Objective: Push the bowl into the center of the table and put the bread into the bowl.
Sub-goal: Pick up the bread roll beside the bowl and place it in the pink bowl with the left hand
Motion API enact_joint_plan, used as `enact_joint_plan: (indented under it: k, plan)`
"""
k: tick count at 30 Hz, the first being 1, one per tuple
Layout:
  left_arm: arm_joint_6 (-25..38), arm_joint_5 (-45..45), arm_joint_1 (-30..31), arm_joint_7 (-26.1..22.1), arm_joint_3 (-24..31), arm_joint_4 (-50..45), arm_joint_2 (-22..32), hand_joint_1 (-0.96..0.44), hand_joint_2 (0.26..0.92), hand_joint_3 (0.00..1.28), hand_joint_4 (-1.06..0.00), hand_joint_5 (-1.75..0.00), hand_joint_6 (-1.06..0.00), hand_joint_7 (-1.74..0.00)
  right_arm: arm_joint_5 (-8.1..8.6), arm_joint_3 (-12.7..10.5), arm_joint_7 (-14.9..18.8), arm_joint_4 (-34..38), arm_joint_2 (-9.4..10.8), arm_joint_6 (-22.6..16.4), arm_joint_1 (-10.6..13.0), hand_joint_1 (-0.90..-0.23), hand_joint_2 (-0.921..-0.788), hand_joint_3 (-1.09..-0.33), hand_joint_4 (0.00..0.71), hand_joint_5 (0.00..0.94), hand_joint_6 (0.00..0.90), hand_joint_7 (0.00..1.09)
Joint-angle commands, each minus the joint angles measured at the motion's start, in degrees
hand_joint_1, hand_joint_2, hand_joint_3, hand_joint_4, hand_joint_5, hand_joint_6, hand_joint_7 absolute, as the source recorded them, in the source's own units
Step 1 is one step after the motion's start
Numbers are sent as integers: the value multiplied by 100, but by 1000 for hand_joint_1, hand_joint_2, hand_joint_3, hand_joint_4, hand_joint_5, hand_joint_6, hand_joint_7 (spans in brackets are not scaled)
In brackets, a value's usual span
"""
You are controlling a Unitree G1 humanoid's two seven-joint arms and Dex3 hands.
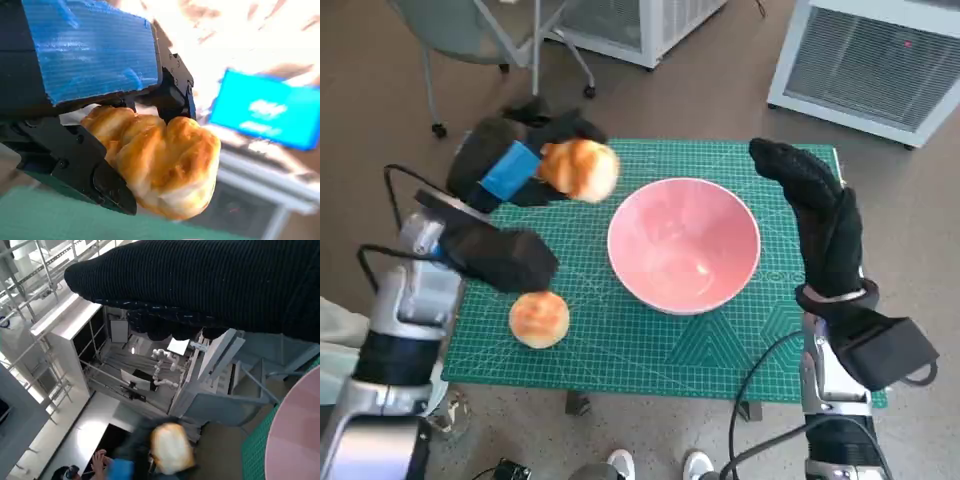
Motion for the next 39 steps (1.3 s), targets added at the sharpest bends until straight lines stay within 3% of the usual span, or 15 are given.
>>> enact_joint_plan:
  k: [1,8,12,20,30,32,33,34,35,37,38,39]
  plan:
    - [25,103,36,-138,-232,-284,-308,0,908,24,-769,-1217,-732,-910,-10,-6,19,97,13,6,122,-773,-921,-764,146,0,-1,520]
    - [-140,272,-185,-285,-688,-27,-781,0,919,21,-770,-1094,-664,-1104,-4,-4,32,71,-6,12,152,-767,-921,-765,143,0,-1,520]
    - [-361,455,-409,-252,-998,586,-1056,0,920,30,-758,-1061,-646,-1170,10,-11,38,18,-24,38,184,-767,-921,-766,142,0,-1,520]
    - [-577,772,-749,-267,-1399,1692,-1380,1,921,47,-732,-1080,-631,-1194,5,-27,16,-127,-49,79,277,-765,-921,-770,139,0,-1,515]
    - [-651,788,-843,-433,-1535,2231,-1513,1,920,69,-711,-1113,-600,-1215,-61,-63,-66,-217,-70,102,346,-765,-921,-772,139,0,-1,513]
    - [-656,687,-818,-545,-1496,2250,-1530,1,921,92,-679,-1143,-579,-1241,-80,-63,-86,-235,-64,97,356,-765,-921,-772,140,1,-1,513]
    - [-655,634,-804,-607,-1474,2252,-1538,1,921,166,-575,-1243,-513,-1316,-90,-62,-96,-243,-60,94,360,-765,-921,-772,140,1,-1,513]
    - [-632,565,-772,-705,-1450,2229,-1535,1,921,195,-536,-1281,-487,-1346,-96,-62,-106,-248,-56,93,363,-765,-921,-772,141,1,-1,513]
    - [-616,520,-749,-776,-1431,2211,-1531,1,893,219,-438,-1161,-404,-1230,-100,-61,-115,-251,-53,92,365,-765,-921,-772,141,2,-1,513]
    - [-571,449,-685,-951,-1406,2118,-1471,-10,846,138,-335,-537,-346,-627,-124,-59,-148,-258,-48,88,367,-762,-921,-774,141,2,-1,513]
    - [-562,429,-667,-1026,-1401,2077,-1434,-31,831,96,-280,-344,-334,-420,-133,-56,-162,-258,-44,85,366,-760,-921,-775,141,2,-1,513]
    - [-558,416,-655,-1078,-1395,2049,-1409,-43,824,79,-253,-275,-327,-344,-141,-53,-172,-258,-39,83,365,-760,-921,-775,142,2,-1,513]
